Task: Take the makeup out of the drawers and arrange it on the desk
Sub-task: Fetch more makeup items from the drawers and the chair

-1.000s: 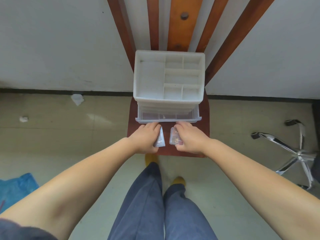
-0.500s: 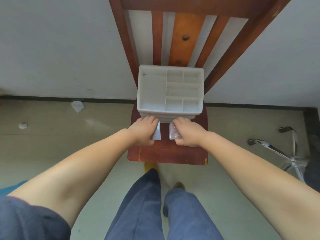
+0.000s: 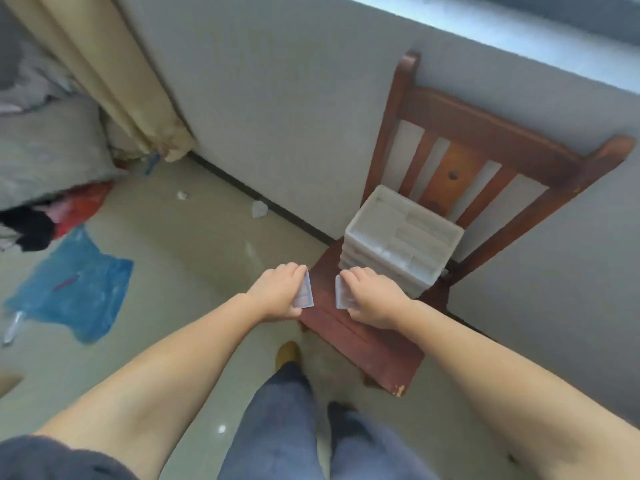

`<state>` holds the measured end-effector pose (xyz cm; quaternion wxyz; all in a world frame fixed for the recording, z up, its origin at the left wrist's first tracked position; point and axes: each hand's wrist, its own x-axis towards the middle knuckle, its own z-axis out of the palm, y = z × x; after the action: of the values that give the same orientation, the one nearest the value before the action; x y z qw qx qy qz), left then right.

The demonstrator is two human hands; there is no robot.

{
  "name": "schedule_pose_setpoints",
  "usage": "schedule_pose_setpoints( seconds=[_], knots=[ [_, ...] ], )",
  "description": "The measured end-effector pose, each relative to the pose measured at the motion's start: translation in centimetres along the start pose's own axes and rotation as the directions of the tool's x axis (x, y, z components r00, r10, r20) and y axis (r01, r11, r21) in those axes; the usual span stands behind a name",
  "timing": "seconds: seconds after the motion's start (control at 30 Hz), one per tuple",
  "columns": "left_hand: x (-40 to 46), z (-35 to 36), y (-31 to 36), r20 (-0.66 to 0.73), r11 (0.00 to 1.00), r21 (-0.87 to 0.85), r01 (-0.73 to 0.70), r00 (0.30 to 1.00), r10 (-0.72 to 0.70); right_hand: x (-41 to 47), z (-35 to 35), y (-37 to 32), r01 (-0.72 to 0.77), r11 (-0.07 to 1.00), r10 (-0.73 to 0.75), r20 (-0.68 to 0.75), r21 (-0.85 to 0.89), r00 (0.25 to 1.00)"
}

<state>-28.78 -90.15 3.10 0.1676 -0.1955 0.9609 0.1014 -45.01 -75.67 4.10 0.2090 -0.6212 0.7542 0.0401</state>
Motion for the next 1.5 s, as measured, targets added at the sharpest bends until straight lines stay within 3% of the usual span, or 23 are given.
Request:
schedule_pose_setpoints(
  seconds=[0.13,0.23,0.4,0.67,0.93,1.13,1.37,1.5],
  knots=[
    [-8.3,2.1,0.1,-0.075,0.971,-0.096,0.220,0.971,-0.228,-0.7,-0.7,-5.1,0.180,0.973,-0.183,-0.004,-0.142,0.983],
    [-15.1,4.0,-0.1,-0.105,0.901,-0.191,0.390,0.904,-0.414,-0.9,-0.7,-10.0,0.336,0.919,-0.334,0.047,-0.207,0.941],
    [-27.0,7.6,-0.1,-0.106,0.724,-0.331,0.606,0.738,-0.667,-1.9,0.3,-20.3,0.556,0.797,-0.542,0.127,-0.235,0.831],
    [-49.4,15.9,3.9,-0.077,0.405,-0.489,0.773,0.424,-0.902,-9.2,7.0,-40.6,0.798,0.537,-0.769,0.231,-0.273,0.596],
    [-75.1,24.4,11.1,0.058,0.051,-0.497,0.866,0.092,-0.994,-23.4,17.4,-63.3,0.957,0.211,-0.882,0.383,-0.198,0.274],
    [-88.1,29.4,15.1,0.156,-0.198,-0.498,0.844,-0.138,-0.978,-30.8,22.5,-75.8,0.984,-0.015,-0.896,0.439,-0.179,0.066],
    [-98.6,34.5,15.2,0.220,-0.363,-0.471,0.804,-0.291,-0.931,-34.9,28.7,-90.1,0.954,-0.267,-0.835,0.527,-0.139,-0.157],
    [-106.3,36.7,12.9,0.239,-0.480,-0.455,0.750,-0.417,-0.877,-36.6,31.7,-100.0,0.916,-0.392,-0.787,0.546,-0.085,-0.286]
  ],
)
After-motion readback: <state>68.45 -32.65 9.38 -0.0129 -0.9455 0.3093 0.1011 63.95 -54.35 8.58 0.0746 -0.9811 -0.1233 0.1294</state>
